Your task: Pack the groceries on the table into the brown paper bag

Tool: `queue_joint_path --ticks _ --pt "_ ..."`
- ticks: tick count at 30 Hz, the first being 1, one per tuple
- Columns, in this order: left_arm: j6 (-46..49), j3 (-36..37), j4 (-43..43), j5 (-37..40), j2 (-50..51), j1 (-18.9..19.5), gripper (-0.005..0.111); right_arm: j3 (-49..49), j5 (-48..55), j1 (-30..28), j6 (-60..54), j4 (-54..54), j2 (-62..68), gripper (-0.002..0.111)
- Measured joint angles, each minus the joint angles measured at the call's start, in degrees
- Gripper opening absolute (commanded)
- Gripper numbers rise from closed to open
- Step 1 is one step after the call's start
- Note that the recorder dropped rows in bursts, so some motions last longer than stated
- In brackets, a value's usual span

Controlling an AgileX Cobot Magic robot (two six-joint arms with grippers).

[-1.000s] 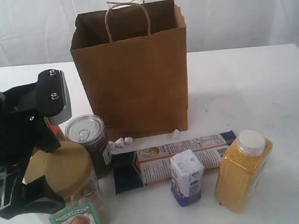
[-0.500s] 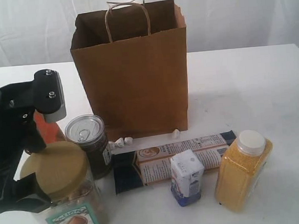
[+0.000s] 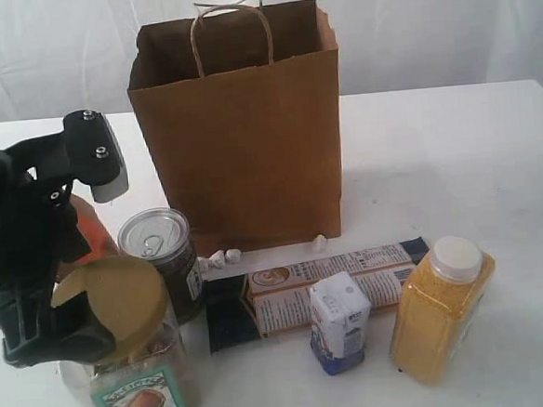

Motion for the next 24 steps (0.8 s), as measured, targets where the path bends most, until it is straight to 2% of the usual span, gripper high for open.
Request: queue_joint_path --ticks 10,18,24 --pt "-0.44 0.0 -0.36 -0.13 0.0 0.0 0.106 0.0 0.0 0.0 0.0 0.0 0.0 0.0" --pt "-0.3 -1.51 -4.34 -0.48 0.07 0.0 0.106 0.0 0.0 0.0 0.0 0.0 0.0 0.0" --pt "-0.22 -1.81 -4.57 1.46 0.07 0.0 0.106 0.0 0.0 0.0 0.0 0.0 0.0 0.0"
